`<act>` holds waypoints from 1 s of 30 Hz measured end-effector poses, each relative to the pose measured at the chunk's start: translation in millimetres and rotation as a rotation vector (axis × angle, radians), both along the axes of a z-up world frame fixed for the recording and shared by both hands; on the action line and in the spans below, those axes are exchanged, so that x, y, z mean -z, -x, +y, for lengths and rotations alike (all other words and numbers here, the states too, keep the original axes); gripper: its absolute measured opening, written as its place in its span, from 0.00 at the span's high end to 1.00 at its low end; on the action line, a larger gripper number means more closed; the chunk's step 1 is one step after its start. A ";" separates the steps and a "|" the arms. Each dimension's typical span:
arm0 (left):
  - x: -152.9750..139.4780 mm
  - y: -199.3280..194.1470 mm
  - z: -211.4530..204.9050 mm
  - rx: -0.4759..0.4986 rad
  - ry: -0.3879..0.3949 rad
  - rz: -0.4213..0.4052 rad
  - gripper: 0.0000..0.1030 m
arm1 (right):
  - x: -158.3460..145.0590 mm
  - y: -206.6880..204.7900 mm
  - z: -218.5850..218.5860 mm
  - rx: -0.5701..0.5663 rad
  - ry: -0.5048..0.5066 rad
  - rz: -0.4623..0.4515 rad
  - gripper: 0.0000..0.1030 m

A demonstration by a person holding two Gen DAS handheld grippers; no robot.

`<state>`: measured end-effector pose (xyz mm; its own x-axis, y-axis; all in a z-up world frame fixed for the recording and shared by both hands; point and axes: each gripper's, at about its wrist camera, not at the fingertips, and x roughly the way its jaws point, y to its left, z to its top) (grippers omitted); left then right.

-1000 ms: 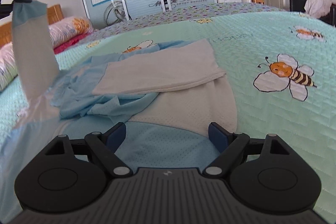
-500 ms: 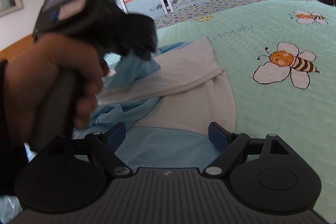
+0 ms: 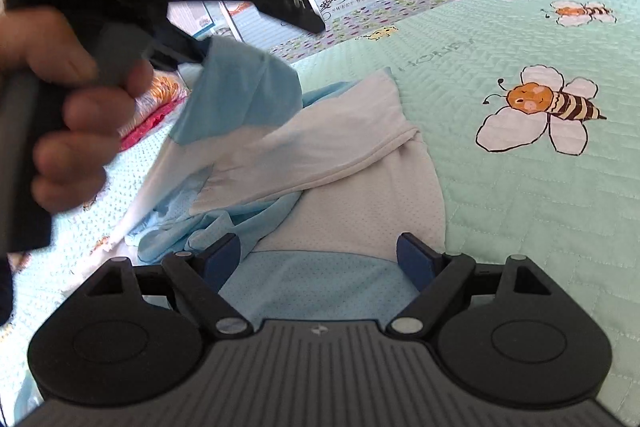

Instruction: Fold clothes

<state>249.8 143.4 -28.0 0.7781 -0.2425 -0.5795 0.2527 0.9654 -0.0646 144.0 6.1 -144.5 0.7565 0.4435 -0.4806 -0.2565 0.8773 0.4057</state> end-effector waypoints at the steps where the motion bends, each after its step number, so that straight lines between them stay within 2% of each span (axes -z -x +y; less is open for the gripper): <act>1: -0.1 -0.9 -2.2 0.009 -0.003 0.000 0.24 | -0.1 0.3 0.9 0.000 0.007 -0.001 0.17; 2: 2.4 -3.7 -5.2 0.024 -0.022 0.017 0.20 | -0.1 0.5 0.8 0.000 0.007 -0.002 0.17; 5: 16.4 -8.0 -29.5 0.099 -0.203 0.074 0.21 | 0.0 0.8 -1.0 -0.001 -0.004 0.000 0.17; 6: 23.7 -3.3 -42.1 0.136 -0.348 0.048 0.21 | 0.0 1.0 -1.6 -0.001 -0.008 0.000 0.17; 8: 51.4 13.1 -72.4 0.231 -0.769 -0.073 0.21 | 0.0 1.3 -2.6 -0.001 -0.015 0.001 0.17; 9: 64.6 21.9 -80.5 0.284 -0.915 -0.131 0.21 | 0.2 1.3 -2.9 -0.002 -0.016 0.002 0.17; 10: 77.3 31.9 -86.5 0.358 -1.035 -0.182 0.21 | 0.2 1.2 -2.8 -0.002 -0.016 0.002 0.17; 11: 86.6 40.5 -89.5 0.436 -1.109 -0.213 0.21 | 0.2 1.1 -2.6 -0.002 -0.015 0.003 0.17; 12: 94.8 48.7 -92.2 0.511 -1.173 -0.242 0.21 | 0.1 1.3 -2.2 -0.003 -0.012 0.003 0.17; 13: 98.1 54.0 -93.4 0.561 -1.204 -0.256 0.21 | 0.0 1.6 -2.0 -0.003 -0.010 0.003 0.17; 15: 97.6 57.9 -94.8 0.598 -1.217 -0.264 0.20 | 0.0 2.1 -2.1 -0.005 -0.009 0.002 0.17; 19: 84.3 54.7 -87.0 0.636 -1.188 -0.219 0.18 | 0.8 3.2 -4.4 -0.008 -0.022 0.004 0.17; 22: 78.1 50.1 -75.8 0.569 -1.213 -0.227 0.17 | 0.5 3.9 -4.4 -0.008 -0.022 0.004 0.17; 23: 74.4 50.6 -69.2 0.523 -1.190 -0.225 0.16 | 0.4 4.2 -4.3 -0.009 -0.021 0.004 0.17; 27: 52.9 50.7 -33.9 0.336 -0.945 -0.124 0.16 | 0.8 5.1 -5.5 -0.009 -0.029 0.005 0.17; 30: 48.4 62.4 6.0 0.152 -0.736 -0.048 0.16 | 0.7 5.2 -5.8 -0.007 -0.033 0.004 0.17</act>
<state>187.4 149.4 -76.4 0.7953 0.0879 -0.5998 0.3727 0.7094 0.5982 138.8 0.3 -145.2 0.7514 0.4640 -0.4691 -0.2603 0.8617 0.4355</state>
